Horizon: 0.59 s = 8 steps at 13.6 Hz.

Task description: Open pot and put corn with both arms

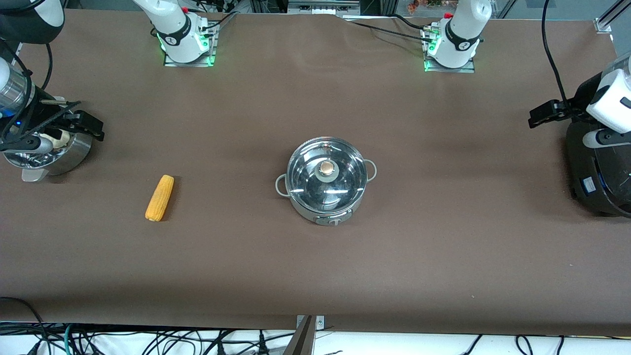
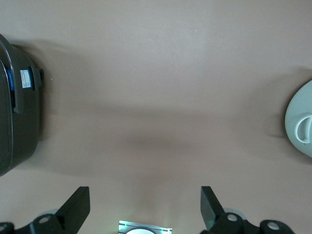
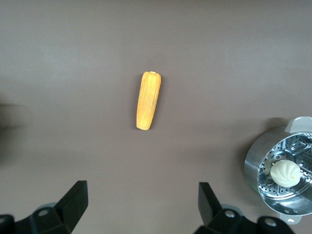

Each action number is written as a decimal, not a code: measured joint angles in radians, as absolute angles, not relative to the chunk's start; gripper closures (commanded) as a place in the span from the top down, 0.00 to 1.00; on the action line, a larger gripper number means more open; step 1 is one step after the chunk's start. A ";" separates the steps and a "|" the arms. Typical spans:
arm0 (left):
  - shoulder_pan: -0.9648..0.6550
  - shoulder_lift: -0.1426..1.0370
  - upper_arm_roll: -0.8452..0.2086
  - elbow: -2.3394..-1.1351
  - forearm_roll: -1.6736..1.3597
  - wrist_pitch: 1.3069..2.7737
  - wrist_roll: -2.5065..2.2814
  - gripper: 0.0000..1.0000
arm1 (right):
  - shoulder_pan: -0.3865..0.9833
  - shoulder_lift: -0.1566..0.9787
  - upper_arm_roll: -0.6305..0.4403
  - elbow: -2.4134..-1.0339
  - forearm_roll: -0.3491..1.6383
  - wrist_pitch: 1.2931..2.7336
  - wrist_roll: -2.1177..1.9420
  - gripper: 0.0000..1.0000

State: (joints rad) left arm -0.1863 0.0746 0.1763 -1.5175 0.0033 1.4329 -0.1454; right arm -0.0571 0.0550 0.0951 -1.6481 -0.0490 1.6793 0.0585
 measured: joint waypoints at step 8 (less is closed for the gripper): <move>-0.167 0.074 0.182 -1.489 0.003 1.429 -0.145 1.00 | -0.057 0.055 0.095 -1.648 -0.049 1.679 0.059 1.00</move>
State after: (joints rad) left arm -0.1674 0.0737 0.1824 -1.4885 0.0033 1.4287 -0.1455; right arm -0.0574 0.0551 0.0951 -1.6481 -0.0490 1.6793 0.0585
